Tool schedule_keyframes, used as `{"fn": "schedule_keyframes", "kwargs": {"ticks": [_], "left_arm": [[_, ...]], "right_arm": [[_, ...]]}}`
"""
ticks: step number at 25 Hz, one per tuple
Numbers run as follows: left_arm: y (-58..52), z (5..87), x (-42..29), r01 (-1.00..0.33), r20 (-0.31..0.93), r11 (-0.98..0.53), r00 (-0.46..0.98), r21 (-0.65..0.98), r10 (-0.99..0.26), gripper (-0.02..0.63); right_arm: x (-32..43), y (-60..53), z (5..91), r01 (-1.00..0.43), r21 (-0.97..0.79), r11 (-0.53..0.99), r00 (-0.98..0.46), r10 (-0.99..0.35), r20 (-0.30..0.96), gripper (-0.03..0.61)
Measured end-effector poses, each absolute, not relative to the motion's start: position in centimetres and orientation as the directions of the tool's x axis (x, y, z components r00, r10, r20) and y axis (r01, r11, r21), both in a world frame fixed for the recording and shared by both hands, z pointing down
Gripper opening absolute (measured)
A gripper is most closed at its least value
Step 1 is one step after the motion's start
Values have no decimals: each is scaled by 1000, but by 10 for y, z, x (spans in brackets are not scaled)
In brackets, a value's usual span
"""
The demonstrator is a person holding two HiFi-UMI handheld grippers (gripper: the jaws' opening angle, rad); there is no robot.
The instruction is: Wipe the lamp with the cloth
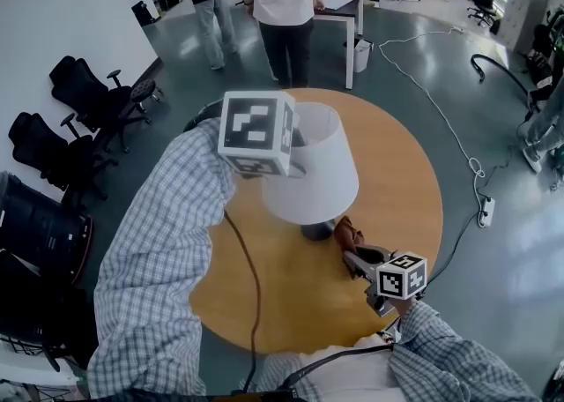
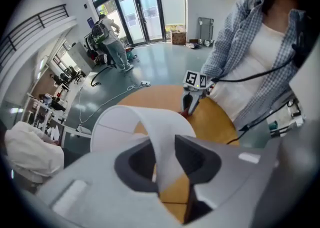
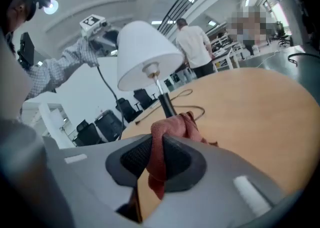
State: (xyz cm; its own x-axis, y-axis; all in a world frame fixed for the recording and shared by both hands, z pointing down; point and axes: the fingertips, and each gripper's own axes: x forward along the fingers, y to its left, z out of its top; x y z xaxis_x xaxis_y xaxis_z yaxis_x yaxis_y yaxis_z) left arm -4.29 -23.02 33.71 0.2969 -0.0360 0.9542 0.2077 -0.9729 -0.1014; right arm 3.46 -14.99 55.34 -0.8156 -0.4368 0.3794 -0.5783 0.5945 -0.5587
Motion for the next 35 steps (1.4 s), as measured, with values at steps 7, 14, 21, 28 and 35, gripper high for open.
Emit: {"fn": "schedule_keyframes", "kwargs": {"ticks": [7, 14, 21, 28, 35], "left_arm": [[-249, 333, -46, 158, 936, -982, 350, -104, -43, 117], [-252, 334, -45, 149, 924, -983, 378, -111, -47, 117], [-255, 332, -46, 154, 921, -980, 386, -124, -56, 121], [-257, 332, -50, 130, 919, -983, 387, -127, -68, 123], [-253, 332, -48, 138, 921, -982, 385, -126, -64, 123]], "right_arm": [[10, -231, 459, -554, -552, 624, -786, -610, 99, 63], [-40, -259, 480, -579, -408, 706, -807, -568, 163, 63], [-45, -257, 501, -583, -398, 709, -809, -555, 196, 63], [-37, -241, 543, -615, -373, 694, -788, -526, 321, 64], [-11, -216, 612, -660, -329, 676, -725, -455, 517, 64]]}}
